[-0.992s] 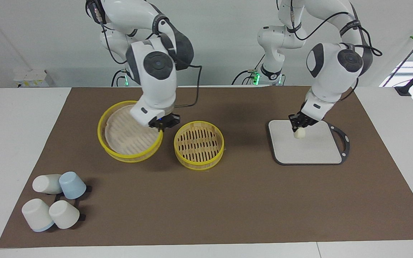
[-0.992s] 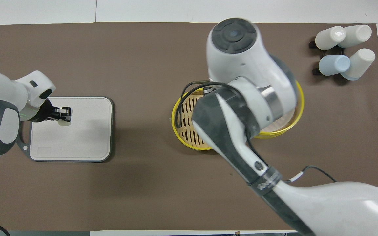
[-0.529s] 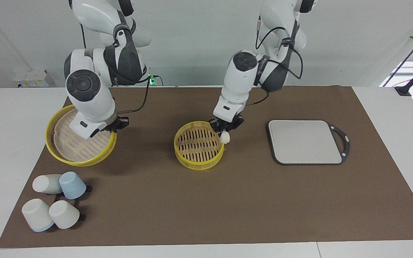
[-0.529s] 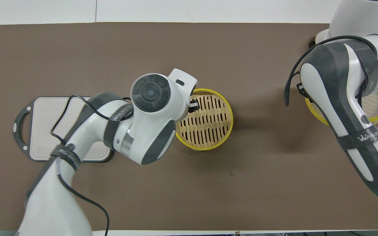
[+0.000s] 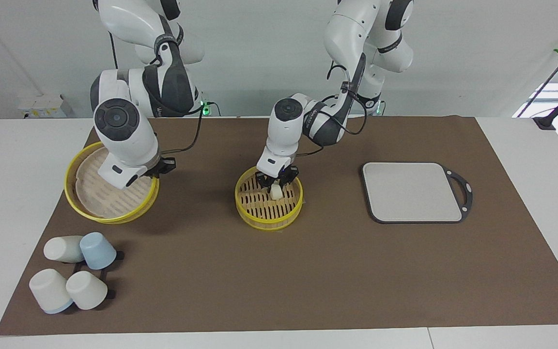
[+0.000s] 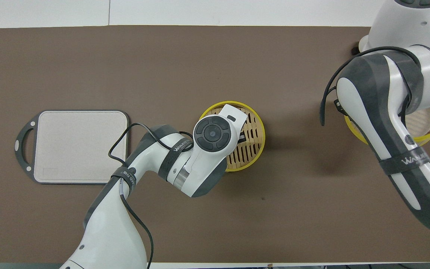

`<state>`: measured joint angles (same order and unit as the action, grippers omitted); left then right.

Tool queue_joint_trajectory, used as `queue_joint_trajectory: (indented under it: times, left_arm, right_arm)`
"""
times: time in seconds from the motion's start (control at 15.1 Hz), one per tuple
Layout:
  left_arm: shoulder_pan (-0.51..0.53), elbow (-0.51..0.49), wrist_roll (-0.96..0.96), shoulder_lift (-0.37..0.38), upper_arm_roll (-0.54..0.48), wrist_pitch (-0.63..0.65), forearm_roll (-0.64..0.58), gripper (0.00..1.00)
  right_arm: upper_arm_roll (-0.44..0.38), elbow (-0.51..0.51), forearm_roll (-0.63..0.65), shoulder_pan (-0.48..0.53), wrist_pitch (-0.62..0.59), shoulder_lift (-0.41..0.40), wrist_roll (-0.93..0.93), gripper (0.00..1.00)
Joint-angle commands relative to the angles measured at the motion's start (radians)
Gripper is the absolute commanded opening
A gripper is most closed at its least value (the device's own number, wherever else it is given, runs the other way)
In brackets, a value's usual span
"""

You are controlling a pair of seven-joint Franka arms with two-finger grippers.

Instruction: Place bun in steamer

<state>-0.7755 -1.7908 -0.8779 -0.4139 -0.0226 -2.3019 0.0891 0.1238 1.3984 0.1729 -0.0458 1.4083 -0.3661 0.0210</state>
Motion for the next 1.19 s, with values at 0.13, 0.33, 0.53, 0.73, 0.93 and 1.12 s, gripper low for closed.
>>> queue_joint_trajectory:
  times: [0.13, 0.33, 0.53, 0.73, 0.93, 1.12]
  left_arm:
    - [0.086, -0.012, 0.037, 0.195, -0.019, 0.235, -0.009, 1.00]
    - [0.253, 0.025, 0.222, 0.343, -0.022, 0.476, 0.000, 1.00]
    - [0.425, 0.045, 0.448, 0.426, -0.026, 0.613, -0.011, 1.00]
    - [0.570, 0.089, 0.736, 0.454, -0.028, 0.731, -0.100, 1.00]
    - [0.659, 0.100, 0.876, 0.477, -0.025, 0.772, -0.104, 1.00]
    - [0.690, 0.102, 0.904, 0.481, -0.026, 0.788, -0.104, 1.00]
  right_arm:
    - [0.017, 0.028, -0.053, -0.057, 0.095, 0.032, -0.012, 0.00]
    - [0.016, 0.025, -0.157, -0.196, 0.234, 0.030, -0.174, 0.00]
    - [0.011, 0.033, -0.141, -0.422, 0.415, -0.017, -0.448, 0.00]
    - [0.013, 0.039, -0.133, -0.502, 0.500, -0.072, -0.539, 0.00]
    - [0.013, 0.068, -0.128, -0.516, 0.505, -0.079, -0.544, 0.00]
    - [0.014, 0.100, -0.128, -0.516, 0.536, -0.073, -0.544, 0.00]
